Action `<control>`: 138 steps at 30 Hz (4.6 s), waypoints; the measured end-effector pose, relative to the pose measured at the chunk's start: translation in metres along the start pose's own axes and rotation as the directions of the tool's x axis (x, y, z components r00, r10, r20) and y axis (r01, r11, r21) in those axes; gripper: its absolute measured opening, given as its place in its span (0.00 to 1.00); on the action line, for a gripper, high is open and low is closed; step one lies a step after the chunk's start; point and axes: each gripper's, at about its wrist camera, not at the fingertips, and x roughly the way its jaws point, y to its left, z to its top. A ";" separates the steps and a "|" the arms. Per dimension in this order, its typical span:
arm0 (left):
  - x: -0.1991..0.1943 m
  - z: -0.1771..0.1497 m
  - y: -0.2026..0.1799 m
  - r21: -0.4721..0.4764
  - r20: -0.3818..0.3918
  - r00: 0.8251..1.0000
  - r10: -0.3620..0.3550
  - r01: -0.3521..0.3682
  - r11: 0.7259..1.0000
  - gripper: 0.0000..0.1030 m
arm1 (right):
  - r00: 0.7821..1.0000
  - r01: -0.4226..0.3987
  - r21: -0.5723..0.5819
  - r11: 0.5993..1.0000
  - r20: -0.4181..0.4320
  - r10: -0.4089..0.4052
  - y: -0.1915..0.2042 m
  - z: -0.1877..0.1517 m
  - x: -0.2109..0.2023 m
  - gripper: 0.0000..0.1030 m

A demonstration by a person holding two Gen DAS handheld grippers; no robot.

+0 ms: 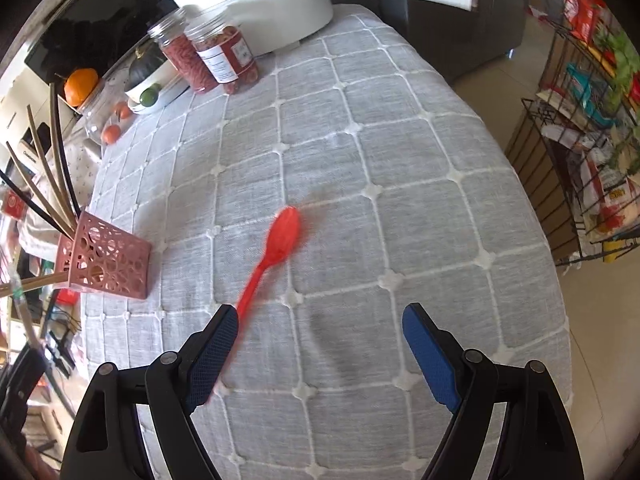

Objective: Organize utensils
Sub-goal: 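Close the left gripper on the paper-wrapped wooden chopsticks and lift them, then grasp the red spoon with the right gripper while the left holds the wrapped chopsticks, then lower the wrapped chopsticks into the pink basket with the left gripper while the right lifts the red spoon, then insert the red spoon into the pink basket and open the right gripper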

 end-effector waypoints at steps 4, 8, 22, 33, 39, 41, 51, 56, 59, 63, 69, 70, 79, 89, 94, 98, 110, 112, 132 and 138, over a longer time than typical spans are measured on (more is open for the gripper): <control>-0.014 0.000 0.001 0.006 0.048 0.999 -0.015 0.014 1.000 0.10 | 1.000 0.020 0.001 1.000 0.004 -0.020 0.014 0.012 0.011 0.77; -0.021 0.000 0.009 -0.010 0.074 0.997 -0.014 0.014 1.000 0.10 | 0.999 0.018 0.032 0.999 -0.044 -0.017 0.022 0.021 0.032 0.62; -0.036 -0.001 0.019 -0.039 0.178 0.984 0.023 -0.017 0.999 0.10 | 0.987 0.157 -0.116 0.981 -0.017 -0.160 0.049 0.028 0.069 0.25; -0.072 0.017 0.032 -0.168 0.503 0.850 0.158 -0.083 0.982 0.10 | 0.994 0.110 -0.156 0.982 0.043 -0.105 0.050 0.026 0.050 0.05; -0.059 0.026 0.037 -0.275 0.597 0.753 0.276 -0.131 0.952 0.10 | 0.990 0.001 -0.117 0.993 0.137 0.016 0.052 0.030 0.011 0.05; -0.053 0.029 0.035 -0.291 0.614 0.730 0.300 -0.145 0.946 0.10 | 0.984 -0.026 -0.122 0.992 0.170 0.047 0.052 0.031 -0.002 0.05; -0.033 0.039 0.023 -0.405 0.676 0.556 0.483 -0.268 0.874 0.10 | 0.965 -0.109 -0.158 0.982 0.220 0.142 0.050 0.026 -0.031 0.05; -0.018 0.038 0.020 -0.425 0.671 0.529 0.519 -0.298 0.855 0.10 | 0.956 -0.133 -0.128 0.983 0.245 0.161 0.040 0.028 -0.039 0.05; -0.006 0.039 0.020 -0.417 0.665 0.524 0.532 -0.331 0.846 0.10 | 0.951 -0.154 -0.109 0.982 0.254 0.177 0.035 0.030 -0.042 0.05; 0.004 0.039 0.023 -0.418 0.655 0.530 0.539 -0.340 0.842 0.10 | 0.950 -0.158 -0.115 0.981 0.253 0.183 0.034 0.032 -0.042 0.05; 0.013 0.036 0.026 -0.402 0.639 0.546 0.541 -0.362 0.841 0.10 | 0.944 -0.159 -0.137 0.978 0.268 0.191 0.034 0.029 -0.048 0.05; 0.014 0.034 0.026 -0.399 0.637 0.550 0.540 -0.365 0.841 0.10 | 0.943 -0.160 -0.137 0.978 0.271 0.192 0.033 0.029 -0.049 0.05; 0.006 0.034 0.018 -0.343 0.574 0.629 0.524 -0.396 0.852 0.47 | 0.931 -0.165 -0.140 0.976 0.304 0.201 0.029 0.023 -0.064 0.05; -0.030 0.022 0.000 -0.193 0.456 0.792 0.406 -0.357 0.914 0.64 | 0.898 -0.184 -0.179 0.966 0.370 0.240 0.037 0.014 -0.091 0.05; -0.039 0.004 -0.004 -0.103 0.362 0.873 0.327 -0.311 0.945 0.68 | 0.883 -0.203 -0.183 0.962 0.390 0.261 0.045 0.009 -0.097 0.05; -0.037 -0.013 -0.004 -0.025 0.269 0.924 0.274 -0.277 0.960 0.75 | 0.862 -0.225 -0.187 0.956 0.419 0.285 0.057 0.004 -0.104 0.05; -0.024 -0.049 0.052 0.087 -0.060 0.962 0.266 -0.261 0.962 0.78 | 0.755 -0.341 -0.129 0.931 0.553 0.353 0.112 0.010 -0.119 0.05; -0.023 -0.055 0.066 0.064 -0.095 0.958 0.272 -0.266 0.962 0.78 | 0.718 -0.381 -0.115 0.917 0.589 0.372 0.125 0.012 -0.117 0.05; -0.023 -0.080 0.099 0.158 -0.174 0.947 0.268 -0.242 0.957 0.78 | 0.382 -0.331 -0.126 0.935 0.888 0.255 0.182 -0.011 -0.076 0.05; -0.017 -0.079 0.108 0.127 -0.181 0.941 0.285 -0.265 0.956 0.78 | 0.382 -0.321 -0.104 0.941 0.895 0.229 0.184 -0.014 -0.056 0.05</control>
